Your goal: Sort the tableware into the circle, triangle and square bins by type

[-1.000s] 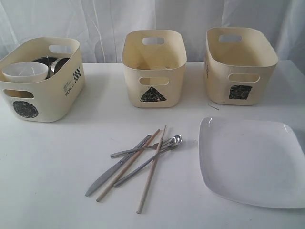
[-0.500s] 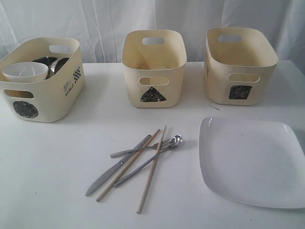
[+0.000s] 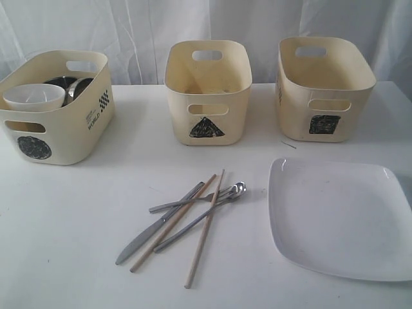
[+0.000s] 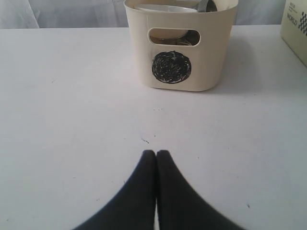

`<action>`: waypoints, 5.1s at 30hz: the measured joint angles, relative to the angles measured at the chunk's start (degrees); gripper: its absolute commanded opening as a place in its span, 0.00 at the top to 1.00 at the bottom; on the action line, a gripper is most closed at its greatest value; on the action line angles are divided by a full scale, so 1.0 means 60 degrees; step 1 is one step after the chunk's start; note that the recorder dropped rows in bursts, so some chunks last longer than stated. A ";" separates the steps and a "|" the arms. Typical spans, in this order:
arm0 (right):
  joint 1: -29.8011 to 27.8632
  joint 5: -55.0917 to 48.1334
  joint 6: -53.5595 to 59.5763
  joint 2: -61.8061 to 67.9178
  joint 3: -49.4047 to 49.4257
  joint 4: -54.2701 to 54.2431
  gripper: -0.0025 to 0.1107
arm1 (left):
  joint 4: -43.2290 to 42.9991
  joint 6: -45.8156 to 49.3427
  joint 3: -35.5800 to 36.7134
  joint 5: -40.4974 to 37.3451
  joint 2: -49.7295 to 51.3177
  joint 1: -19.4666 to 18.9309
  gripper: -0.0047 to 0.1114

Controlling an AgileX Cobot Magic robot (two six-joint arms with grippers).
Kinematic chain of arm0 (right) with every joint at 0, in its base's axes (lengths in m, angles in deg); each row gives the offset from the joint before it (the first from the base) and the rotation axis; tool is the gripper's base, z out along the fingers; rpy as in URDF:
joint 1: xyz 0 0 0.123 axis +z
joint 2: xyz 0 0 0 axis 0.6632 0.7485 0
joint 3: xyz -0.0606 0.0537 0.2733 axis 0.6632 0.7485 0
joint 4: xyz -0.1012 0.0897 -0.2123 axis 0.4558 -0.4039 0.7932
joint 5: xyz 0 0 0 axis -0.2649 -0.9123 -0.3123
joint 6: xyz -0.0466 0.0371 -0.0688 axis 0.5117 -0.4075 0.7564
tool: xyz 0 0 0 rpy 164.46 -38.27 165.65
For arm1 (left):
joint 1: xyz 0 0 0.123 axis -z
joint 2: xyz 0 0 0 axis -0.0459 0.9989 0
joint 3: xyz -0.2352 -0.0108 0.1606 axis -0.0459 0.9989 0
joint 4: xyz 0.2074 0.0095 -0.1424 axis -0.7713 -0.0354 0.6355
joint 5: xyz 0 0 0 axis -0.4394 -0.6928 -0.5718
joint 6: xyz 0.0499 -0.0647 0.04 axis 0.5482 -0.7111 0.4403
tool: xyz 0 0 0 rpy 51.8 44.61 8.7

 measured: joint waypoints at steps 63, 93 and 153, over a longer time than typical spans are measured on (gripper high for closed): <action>0.4518 -0.8832 0.8469 1.8529 -1.3946 -0.2716 0.50 | 0.0000 0.0000 0.0000 -0.0018 0.0000 0.0000 0.96; 0.3663 -0.6459 -0.4960 1.9015 -1.3058 -0.1909 0.57 | 0.0000 0.0000 0.0000 -0.0018 0.0000 0.0000 0.96; 0.3663 -0.5279 -0.5447 1.8456 -1.1748 -0.1104 0.98 | 0.0000 0.0000 0.0000 -0.0018 0.0000 0.0000 0.96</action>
